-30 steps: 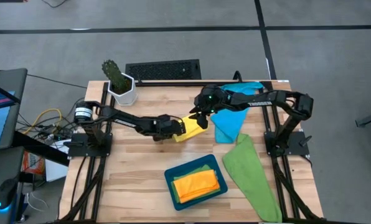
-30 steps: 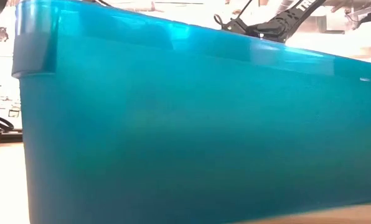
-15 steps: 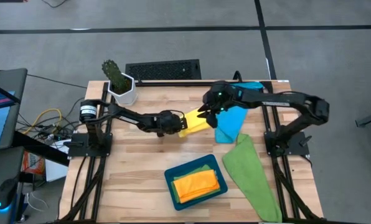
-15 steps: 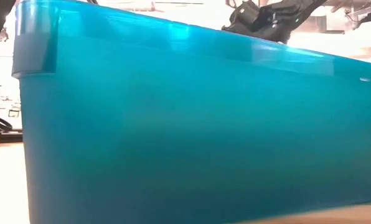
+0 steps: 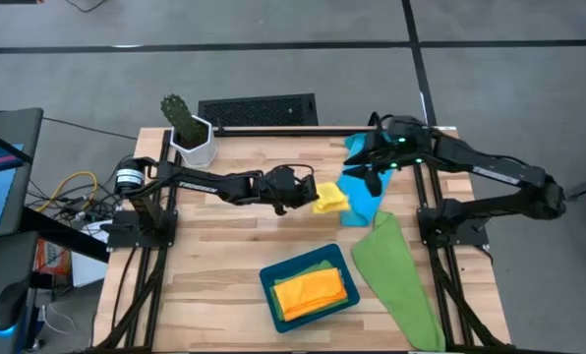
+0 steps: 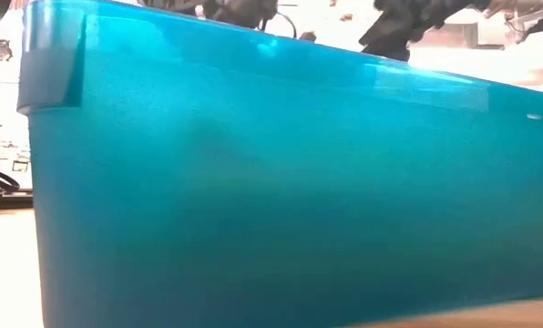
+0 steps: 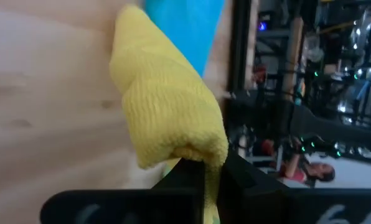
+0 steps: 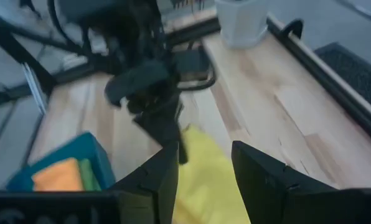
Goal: Fold microfiber towels
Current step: Put the folded yellow microfiber towel into the blue bin
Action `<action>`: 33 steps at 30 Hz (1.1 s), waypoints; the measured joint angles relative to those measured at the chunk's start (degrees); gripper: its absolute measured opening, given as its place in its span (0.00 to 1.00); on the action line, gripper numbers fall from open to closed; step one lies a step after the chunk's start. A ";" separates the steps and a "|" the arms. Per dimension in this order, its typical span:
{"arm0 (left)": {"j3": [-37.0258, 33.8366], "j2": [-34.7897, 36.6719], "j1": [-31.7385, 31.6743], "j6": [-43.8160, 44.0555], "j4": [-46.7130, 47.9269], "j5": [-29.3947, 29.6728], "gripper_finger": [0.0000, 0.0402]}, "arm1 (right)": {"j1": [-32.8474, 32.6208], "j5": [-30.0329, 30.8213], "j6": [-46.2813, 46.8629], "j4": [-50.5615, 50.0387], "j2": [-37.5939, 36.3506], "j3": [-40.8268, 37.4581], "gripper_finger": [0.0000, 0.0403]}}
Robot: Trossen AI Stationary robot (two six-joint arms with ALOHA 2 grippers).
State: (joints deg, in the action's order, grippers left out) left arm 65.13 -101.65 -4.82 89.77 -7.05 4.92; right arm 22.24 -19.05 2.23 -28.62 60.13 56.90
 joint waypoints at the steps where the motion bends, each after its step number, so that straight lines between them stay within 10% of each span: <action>1: 1.06 0.00 0.74 0.10 1.23 0.06 0.00 | 0.00 0.09 1.07 -0.34 -1.45 0.00 0.43; 12: 6.25 0.02 13.23 5.99 7.32 7.31 0.00 | -4.41 7.73 10.48 -5.63 -13.79 0.00 0.43; 24: 6.60 -0.74 29.34 18.49 2.27 33.77 0.00 | -17.05 13.30 18.85 -7.79 -16.30 0.00 0.43; 33: 19.71 -6.33 34.41 21.60 16.63 36.39 0.00 | -27.78 19.27 21.68 -7.77 -14.78 0.04 0.43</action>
State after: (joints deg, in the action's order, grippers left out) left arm 84.84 -107.98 29.58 111.38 9.59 41.31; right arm -5.54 0.22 23.91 -36.39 45.35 56.95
